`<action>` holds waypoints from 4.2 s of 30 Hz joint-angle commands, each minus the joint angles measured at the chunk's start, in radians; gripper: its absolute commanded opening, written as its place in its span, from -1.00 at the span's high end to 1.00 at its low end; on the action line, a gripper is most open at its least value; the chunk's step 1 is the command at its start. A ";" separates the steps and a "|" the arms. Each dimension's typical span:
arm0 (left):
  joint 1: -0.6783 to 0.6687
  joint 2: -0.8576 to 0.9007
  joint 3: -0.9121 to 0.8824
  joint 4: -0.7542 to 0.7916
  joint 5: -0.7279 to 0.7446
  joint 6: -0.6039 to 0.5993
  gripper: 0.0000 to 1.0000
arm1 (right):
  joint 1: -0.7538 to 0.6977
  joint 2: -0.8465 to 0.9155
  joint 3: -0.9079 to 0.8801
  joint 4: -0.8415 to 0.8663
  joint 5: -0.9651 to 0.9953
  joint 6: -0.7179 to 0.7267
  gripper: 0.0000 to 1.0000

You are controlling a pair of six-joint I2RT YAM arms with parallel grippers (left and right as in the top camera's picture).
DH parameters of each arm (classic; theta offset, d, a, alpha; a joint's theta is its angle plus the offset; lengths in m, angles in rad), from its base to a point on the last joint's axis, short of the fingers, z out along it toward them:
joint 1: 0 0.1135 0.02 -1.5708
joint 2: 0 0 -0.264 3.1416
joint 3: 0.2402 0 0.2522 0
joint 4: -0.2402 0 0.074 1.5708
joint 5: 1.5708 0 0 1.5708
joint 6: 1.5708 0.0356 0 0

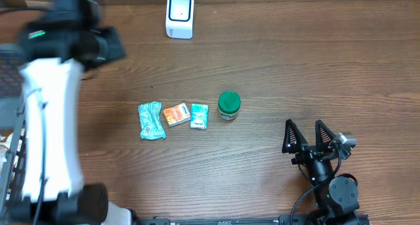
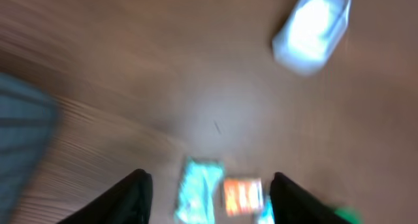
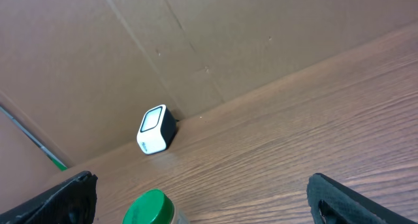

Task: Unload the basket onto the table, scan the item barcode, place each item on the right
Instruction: 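Place the mint-green wipes pack left of the orange pack, release, then grasp the brown-and-white bread bag in the basket, left gripper, then carry the bread bag to the table center and release it, left gripper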

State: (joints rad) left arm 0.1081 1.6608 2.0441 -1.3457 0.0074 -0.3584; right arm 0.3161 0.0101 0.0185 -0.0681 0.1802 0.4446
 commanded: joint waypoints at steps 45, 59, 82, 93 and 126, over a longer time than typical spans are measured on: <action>0.747 0.589 -0.217 0.224 -0.218 0.284 -0.09 | 0.005 -0.007 -0.011 0.006 -0.002 0.000 -1.00; 0.746 0.536 -0.062 0.006 -0.217 0.221 0.92 | 0.005 -0.007 -0.011 0.006 -0.002 0.000 -1.00; 0.151 -0.237 0.028 0.192 0.122 0.169 0.92 | 0.005 -0.007 -0.011 0.006 -0.002 0.000 -1.00; -0.412 -0.022 -0.195 0.151 -0.029 0.175 0.92 | 0.005 -0.007 -0.011 0.006 -0.002 0.000 -1.00; -0.560 0.372 -0.232 0.082 -0.153 -0.943 0.91 | 0.005 -0.007 -0.011 0.006 -0.002 0.000 -1.00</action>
State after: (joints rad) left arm -0.4488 2.0144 1.8214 -1.2247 -0.1139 -0.9962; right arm 0.3161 0.0101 0.0185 -0.0681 0.1799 0.4446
